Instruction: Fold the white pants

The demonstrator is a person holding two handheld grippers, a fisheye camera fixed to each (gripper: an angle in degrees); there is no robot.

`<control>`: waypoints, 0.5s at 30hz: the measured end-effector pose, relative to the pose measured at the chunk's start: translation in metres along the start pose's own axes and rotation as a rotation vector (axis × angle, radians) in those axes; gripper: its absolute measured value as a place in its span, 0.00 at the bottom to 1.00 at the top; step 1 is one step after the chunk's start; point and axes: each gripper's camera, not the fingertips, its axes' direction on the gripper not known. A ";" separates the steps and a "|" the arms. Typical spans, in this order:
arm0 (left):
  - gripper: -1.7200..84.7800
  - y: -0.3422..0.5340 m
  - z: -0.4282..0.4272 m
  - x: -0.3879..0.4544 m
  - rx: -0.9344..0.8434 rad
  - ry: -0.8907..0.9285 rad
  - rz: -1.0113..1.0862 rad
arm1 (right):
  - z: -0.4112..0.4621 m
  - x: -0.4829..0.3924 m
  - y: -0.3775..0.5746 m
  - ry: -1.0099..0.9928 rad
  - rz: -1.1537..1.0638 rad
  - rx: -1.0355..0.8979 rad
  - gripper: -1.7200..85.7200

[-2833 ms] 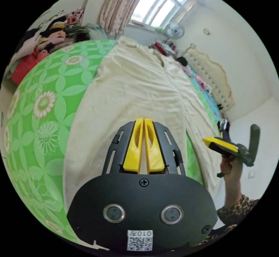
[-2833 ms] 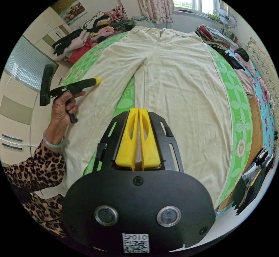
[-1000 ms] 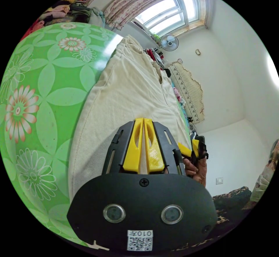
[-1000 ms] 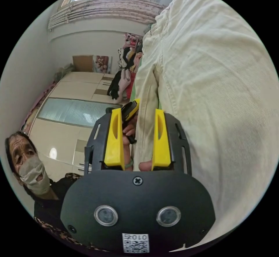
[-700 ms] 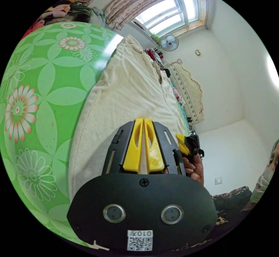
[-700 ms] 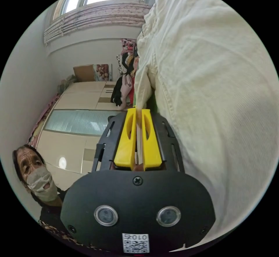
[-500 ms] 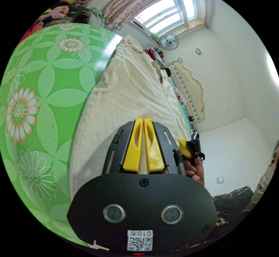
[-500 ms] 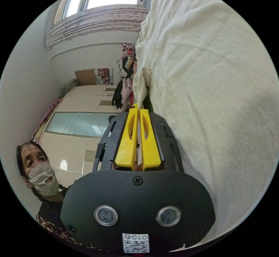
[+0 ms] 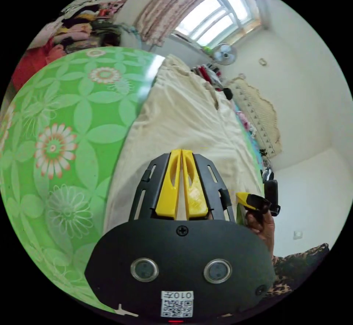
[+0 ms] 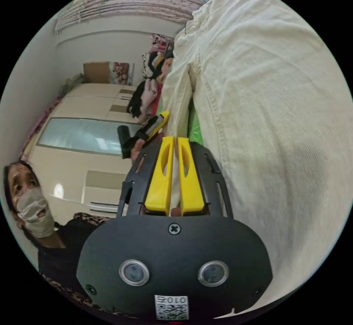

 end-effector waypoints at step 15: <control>0.02 0.020 -0.003 -0.006 0.017 0.052 -0.052 | 0.113 -0.154 -0.287 0.411 -0.327 -0.081 0.05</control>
